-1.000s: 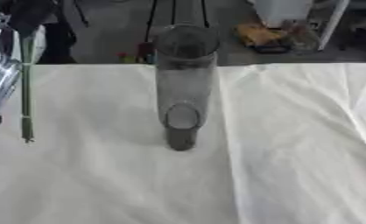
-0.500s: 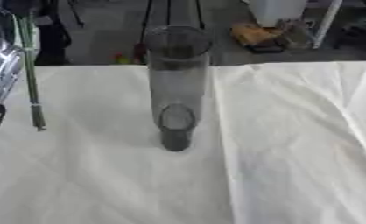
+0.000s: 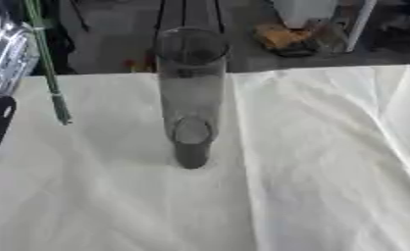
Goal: Arrange flowers into the vase.
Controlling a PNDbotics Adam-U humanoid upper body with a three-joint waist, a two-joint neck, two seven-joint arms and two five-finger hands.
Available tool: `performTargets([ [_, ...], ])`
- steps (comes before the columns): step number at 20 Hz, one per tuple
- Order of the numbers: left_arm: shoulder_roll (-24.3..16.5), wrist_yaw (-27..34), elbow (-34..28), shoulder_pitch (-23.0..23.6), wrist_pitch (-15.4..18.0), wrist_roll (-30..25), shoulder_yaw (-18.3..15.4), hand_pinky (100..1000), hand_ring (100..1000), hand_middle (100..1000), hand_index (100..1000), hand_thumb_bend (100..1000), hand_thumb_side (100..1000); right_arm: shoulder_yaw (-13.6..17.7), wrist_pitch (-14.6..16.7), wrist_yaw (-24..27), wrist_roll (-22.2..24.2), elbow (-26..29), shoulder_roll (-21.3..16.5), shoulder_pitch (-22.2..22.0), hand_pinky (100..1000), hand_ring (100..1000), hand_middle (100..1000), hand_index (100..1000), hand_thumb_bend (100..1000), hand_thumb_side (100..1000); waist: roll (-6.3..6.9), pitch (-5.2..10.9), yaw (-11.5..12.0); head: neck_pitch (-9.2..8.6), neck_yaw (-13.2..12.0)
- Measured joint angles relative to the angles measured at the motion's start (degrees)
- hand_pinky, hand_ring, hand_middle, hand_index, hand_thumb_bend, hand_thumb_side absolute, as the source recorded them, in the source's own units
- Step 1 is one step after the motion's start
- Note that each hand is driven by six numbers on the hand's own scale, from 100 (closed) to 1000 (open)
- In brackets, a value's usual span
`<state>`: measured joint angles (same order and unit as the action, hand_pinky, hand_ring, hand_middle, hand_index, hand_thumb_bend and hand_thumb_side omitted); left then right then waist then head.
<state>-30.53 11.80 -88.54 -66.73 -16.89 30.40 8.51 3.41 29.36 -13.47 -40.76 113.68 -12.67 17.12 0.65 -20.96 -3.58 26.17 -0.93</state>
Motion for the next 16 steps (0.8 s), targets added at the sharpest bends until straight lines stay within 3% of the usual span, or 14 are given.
performTargets([
  [16,1.4,-0.4,3.7,-4.8,7.9,4.8,-0.4,100,100,100,100,100,492,-0.3,0.1,0.0,0.2,0.0,-0.7,-0.6,726,765,570,839,100,984,1.18,0.56,-2.7,0.82,-1.4],
])
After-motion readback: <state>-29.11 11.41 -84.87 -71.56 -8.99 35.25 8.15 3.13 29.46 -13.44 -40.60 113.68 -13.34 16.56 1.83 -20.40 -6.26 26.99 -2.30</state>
